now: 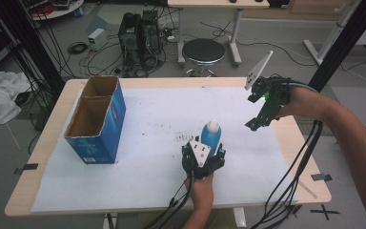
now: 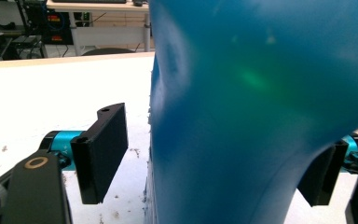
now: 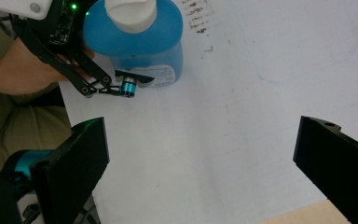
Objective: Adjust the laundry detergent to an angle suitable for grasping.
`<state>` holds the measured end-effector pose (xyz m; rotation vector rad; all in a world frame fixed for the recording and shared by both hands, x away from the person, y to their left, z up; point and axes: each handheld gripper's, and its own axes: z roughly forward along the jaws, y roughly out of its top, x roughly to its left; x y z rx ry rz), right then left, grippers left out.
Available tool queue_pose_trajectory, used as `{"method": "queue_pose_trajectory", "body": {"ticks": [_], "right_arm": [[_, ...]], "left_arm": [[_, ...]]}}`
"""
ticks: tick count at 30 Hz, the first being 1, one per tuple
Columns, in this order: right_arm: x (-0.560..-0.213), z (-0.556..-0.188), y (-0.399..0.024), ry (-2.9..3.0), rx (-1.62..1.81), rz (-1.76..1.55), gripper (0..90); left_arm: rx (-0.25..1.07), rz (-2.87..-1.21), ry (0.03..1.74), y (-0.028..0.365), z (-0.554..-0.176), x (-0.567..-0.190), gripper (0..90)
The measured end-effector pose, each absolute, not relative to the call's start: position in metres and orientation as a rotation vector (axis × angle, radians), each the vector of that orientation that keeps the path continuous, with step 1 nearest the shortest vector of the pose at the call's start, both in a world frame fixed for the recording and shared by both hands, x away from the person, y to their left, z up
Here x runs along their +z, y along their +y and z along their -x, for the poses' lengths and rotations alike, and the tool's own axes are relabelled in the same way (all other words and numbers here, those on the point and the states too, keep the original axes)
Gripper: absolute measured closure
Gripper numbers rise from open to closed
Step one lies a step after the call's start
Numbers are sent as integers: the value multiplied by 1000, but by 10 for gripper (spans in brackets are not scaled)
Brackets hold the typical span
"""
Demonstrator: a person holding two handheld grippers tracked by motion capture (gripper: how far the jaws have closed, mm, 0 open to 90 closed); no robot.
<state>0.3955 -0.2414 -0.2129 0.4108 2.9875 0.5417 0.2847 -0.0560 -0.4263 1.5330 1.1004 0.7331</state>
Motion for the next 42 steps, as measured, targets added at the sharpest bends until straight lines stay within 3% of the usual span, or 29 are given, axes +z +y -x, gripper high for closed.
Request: {"method": "queue_pose_trajectory", "body": {"ticks": [16, 42], "right_arm": [[-213, -395, -241, 2982, 545, -404, 23], [-215, -396, -241, 2983, 542, -401, 23]], "left_arm": [[727, -1533, 1084, -56, -284, -425, 330], [728, -1535, 1079, -49, -286, -421, 430]]}}
